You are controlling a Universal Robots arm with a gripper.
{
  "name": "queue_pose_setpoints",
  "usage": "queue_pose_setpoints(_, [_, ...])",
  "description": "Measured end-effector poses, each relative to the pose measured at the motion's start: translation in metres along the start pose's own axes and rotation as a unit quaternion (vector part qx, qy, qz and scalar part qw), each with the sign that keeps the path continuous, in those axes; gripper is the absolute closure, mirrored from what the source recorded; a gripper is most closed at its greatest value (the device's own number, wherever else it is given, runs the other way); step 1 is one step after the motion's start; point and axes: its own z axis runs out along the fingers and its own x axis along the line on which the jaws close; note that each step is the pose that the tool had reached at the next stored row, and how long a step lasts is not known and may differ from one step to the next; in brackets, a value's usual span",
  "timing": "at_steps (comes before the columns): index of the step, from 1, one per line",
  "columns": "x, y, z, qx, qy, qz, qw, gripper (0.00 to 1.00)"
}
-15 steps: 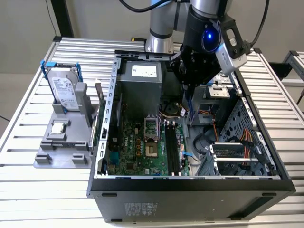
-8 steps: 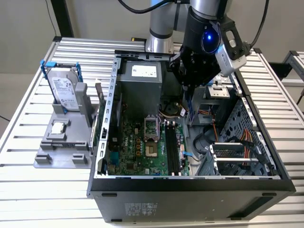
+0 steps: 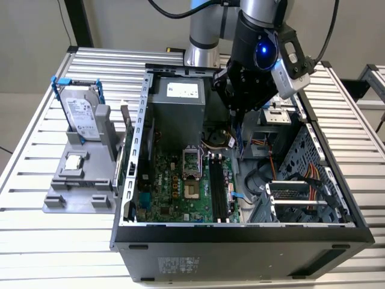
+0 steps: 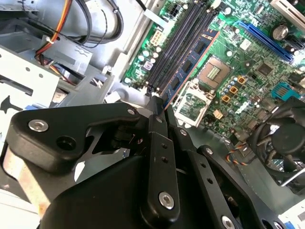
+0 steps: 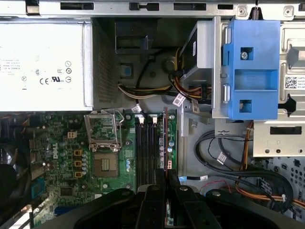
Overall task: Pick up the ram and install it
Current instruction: 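Insert the ram into the slot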
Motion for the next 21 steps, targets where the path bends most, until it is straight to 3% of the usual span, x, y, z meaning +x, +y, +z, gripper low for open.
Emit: queue_pose_setpoints(21, [-0.0009, 0.0001, 0.0026, -0.0001, -0.0002, 0.000, 1.0000, 1.00])
